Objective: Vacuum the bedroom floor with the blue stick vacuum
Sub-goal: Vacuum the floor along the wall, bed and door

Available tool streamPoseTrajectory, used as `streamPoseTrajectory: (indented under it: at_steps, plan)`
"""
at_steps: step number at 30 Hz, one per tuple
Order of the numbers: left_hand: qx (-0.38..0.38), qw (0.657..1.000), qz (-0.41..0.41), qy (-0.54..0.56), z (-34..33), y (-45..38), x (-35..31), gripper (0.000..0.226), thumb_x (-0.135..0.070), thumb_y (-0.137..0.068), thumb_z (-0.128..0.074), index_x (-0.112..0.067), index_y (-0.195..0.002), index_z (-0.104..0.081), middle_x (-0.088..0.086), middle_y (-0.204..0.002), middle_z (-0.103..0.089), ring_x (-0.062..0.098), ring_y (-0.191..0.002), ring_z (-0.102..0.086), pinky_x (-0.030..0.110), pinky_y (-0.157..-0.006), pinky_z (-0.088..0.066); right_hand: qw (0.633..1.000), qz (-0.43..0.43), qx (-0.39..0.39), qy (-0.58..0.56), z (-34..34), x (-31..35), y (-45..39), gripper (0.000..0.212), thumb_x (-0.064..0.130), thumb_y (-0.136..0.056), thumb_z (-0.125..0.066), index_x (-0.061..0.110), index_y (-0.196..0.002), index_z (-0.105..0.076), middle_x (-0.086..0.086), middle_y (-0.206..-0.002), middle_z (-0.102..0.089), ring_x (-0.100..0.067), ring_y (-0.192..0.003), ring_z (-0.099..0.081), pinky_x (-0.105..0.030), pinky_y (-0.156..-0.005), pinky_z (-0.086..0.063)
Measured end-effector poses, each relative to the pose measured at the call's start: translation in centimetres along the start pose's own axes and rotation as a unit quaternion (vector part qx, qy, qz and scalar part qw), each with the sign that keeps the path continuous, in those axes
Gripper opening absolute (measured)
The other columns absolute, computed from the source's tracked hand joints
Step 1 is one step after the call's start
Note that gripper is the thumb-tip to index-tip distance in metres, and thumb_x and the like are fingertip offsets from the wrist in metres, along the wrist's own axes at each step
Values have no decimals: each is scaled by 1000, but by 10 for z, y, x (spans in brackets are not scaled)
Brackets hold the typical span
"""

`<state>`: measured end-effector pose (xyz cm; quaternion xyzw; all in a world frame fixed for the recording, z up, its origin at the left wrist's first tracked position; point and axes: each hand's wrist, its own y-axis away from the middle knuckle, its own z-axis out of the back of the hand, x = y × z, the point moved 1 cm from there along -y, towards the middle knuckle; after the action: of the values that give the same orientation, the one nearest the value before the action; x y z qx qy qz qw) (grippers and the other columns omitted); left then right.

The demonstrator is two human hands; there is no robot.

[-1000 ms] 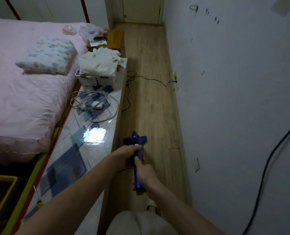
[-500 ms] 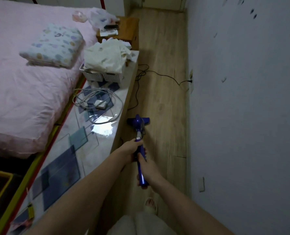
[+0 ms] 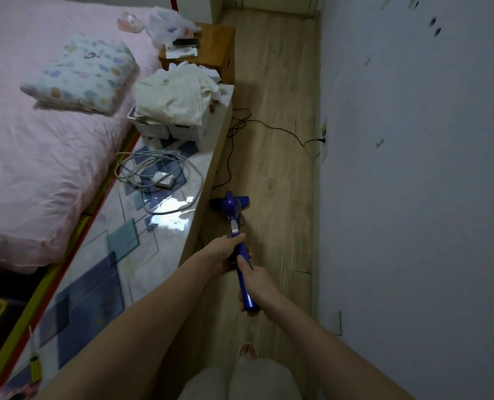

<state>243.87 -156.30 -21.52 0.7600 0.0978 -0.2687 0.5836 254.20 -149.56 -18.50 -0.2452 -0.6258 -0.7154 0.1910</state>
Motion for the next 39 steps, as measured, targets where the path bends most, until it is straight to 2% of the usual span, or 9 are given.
streamPoseTrajectory:
  at_steps: [7, 10, 12, 15, 20, 24, 27, 30, 39]
  plan:
    - [62, 998, 21, 2, 2, 31, 17, 34, -20, -95, -57, -8, -125, -49, 18, -103, -60, 28, -87, -64, 36, -65, -53, 1000, -11, -18, 14, 1, -7, 49, 49, 56, -100, -32, 13, -123, -43, -6, -82, -58, -13, -60, -56, -20, -46, -44]
    - [73, 997, 34, -11, 11, 47, 32, 39, -23, -94, -58, -4, -128, -48, 19, -111, -61, 29, -96, -64, 39, -74, -53, 999, -23, -32, 20, -13, -14, 78, 43, 55, -100, -31, 15, -113, -40, -5, -78, -57, -11, -56, -55, -19, -45, -44]
    - [83, 995, 44, -16, 18, 63, 42, 42, -24, -94, -58, -1, -128, -48, 20, -116, -61, 30, -100, -63, 40, -78, -53, 999, -26, -45, 5, -27, -20, 97, 46, 55, -100, -32, 13, -116, -42, -5, -76, -58, -11, -53, -55, -20, -45, -45]
    - [109, 992, 57, -29, 33, 86, 54, 46, -26, -93, -60, 1, -129, -48, 22, -121, -60, 30, -100, -64, 37, -71, -53, 998, -31, -56, -10, -48, -29, 123, 53, 56, -100, -33, 11, -126, -43, -5, -75, -59, -10, -49, -55, -20, -42, -44]
    - [143, 986, 67, -46, 62, 130, 74, 52, -27, -91, -62, 2, -129, -44, 20, -121, -61, 27, -98, -65, 34, -64, -53, 996, -29, -77, -35, -92, -43, 160, 54, 54, -101, -31, 8, -129, -40, -5, -72, -59, -10, -48, -56, -19, -39, -44]
    - [156, 984, 68, -60, 89, 147, 98, 53, -30, -84, -68, 2, -122, -50, 18, -109, -64, 25, -90, -66, 34, -69, -54, 992, -32, -91, -83, -134, -64, 175, 62, 54, -101, -31, 3, -134, -41, -5, -66, -58, -11, -45, -56, -20, -38, -44]
    - [142, 985, 30, -98, 106, 152, 113, 40, -32, -90, -63, -3, -116, -53, 16, -104, -63, 24, -87, -64, 35, -76, -54, 985, -24, -106, -136, -164, -76, 177, 60, 53, -101, -32, 3, -132, -46, -6, -65, -58, -13, -44, -57, -20, -40, -44]
    - [140, 983, -15, -117, 116, 154, 121, 26, -29, -94, -56, -8, -109, -56, 15, -98, -62, 21, -81, -62, 36, -85, -52, 978, -5, -125, -168, -186, -79, 174, 53, 50, -102, -32, 6, -125, -50, -5, -64, -60, -13, -45, -58, -23, -43, -46]
    - [154, 979, -26, -133, 125, 147, 100, 32, -30, -94, -56, -6, -115, -54, 16, -96, -62, 24, -83, -61, 39, -88, -51, 971, 1, -153, -183, -195, -62, 164, 45, 52, -101, -32, 14, -85, -49, -4, -59, -59, -13, -46, -57, -25, -46, -49]
